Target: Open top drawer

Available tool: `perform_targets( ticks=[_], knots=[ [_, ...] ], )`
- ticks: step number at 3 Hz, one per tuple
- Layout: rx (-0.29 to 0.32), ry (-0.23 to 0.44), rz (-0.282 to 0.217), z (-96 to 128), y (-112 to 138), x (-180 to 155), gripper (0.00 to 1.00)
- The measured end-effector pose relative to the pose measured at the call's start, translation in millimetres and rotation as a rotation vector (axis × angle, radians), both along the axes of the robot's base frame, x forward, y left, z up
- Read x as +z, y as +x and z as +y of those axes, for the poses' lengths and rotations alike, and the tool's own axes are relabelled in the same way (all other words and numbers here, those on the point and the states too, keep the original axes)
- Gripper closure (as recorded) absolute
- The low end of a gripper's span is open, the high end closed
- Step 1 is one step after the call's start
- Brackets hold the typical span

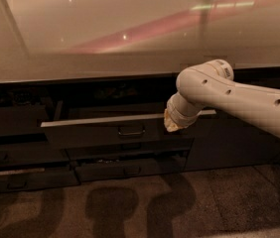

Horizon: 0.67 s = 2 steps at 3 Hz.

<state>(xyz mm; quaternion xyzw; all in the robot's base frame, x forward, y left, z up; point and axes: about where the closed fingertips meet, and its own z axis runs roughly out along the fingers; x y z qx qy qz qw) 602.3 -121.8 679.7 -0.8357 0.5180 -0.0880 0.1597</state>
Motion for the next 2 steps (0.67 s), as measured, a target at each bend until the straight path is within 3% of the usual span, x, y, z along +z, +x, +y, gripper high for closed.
perform_targets(
  ticks=[1, 2],
  knots=[
    [-0.031, -0.056, -0.024, 13.9, 14.3, 24.7, 1.00],
    [-0.031, -0.056, -0.024, 13.9, 14.3, 24.7, 1.00]
  ],
)
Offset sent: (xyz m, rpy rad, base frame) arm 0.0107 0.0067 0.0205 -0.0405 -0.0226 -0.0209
